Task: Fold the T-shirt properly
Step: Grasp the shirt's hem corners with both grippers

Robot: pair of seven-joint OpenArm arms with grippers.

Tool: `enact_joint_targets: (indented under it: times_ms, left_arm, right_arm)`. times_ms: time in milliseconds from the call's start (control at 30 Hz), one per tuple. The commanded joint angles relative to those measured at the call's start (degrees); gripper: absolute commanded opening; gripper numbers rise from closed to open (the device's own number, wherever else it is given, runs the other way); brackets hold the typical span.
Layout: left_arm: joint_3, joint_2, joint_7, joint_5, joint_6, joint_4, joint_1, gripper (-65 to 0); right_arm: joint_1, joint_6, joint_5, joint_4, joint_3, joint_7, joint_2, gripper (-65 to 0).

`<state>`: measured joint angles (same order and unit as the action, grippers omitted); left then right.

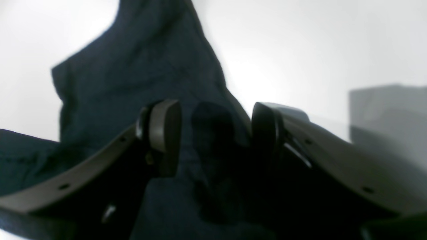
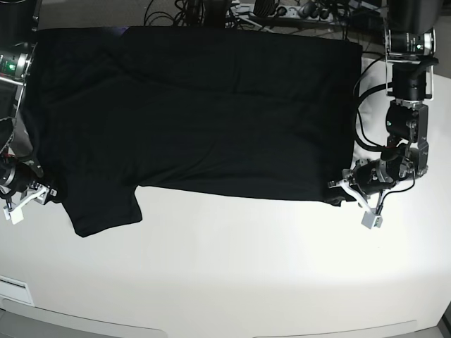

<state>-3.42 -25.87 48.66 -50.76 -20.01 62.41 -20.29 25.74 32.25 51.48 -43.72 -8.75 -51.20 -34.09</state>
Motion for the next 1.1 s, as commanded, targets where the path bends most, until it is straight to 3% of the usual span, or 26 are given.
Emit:
enact_joint_targets:
  times_ms: [0, 367, 433, 533, 567, 767, 833, 1000, 1067]
  left_arm:
    - [-0.22, -0.83, 2.43, 3.8, 1.77, -0.28, -0.04, -65.0]
    - [-0.22, -0.81, 2.4, 3.8, 1.75, -0.28, -0.04, -65.0]
    - [-0.22, -0.81, 2.4, 3.8, 1.75, -0.28, -0.04, -65.0]
    - [-0.22, -0.81, 2.43, 3.82, 1.36, -0.28, -0.04, -65.0]
    - [-0.22, -0.81, 2.4, 3.8, 0.24, -0.28, -0.07, -65.0]
    - [-0.22, -0.9, 0.61, 4.0, -6.78, -0.26, -1.05, -65.0]
    - [-0.22, -1.03, -2.4, 5.44, -7.48, -0.17, -1.68, -65.0]
    - [-0.22, -0.98, -8.41, 11.37, -7.78, -0.17, -3.91, -65.0]
    - [-0.22, -0.98, -8.28, 11.1, -10.82, -0.17, -5.09, -65.0]
  right_arm:
    - [1.6, 0.87, 0.81, -0.57, -0.31, 0.59, -0.55, -29.0]
    - [2.08, 2.71, -0.26, -0.57, -0.28, 2.56, 0.39, -30.1]
    - [2.1, 2.75, -0.17, -0.57, -0.28, 2.78, 0.55, -36.8]
    - [2.23, 4.85, 0.48, -0.57, -0.28, 2.84, 0.72, -61.0]
    - [2.25, 5.42, 1.38, -0.59, -0.28, 2.47, 0.7, -65.0]
    - [1.95, 7.75, 5.44, -6.32, -0.31, -2.93, 0.57, -65.0]
    - [1.38, 7.75, 7.85, -9.77, -0.28, -5.33, 0.2, -65.0]
    - [-3.8, 7.75, 8.37, -19.61, -0.31, -5.05, -2.51, -65.0]
    - [-7.04, 7.75, 8.35, -24.35, -0.31, -5.03, -3.67, -65.0]
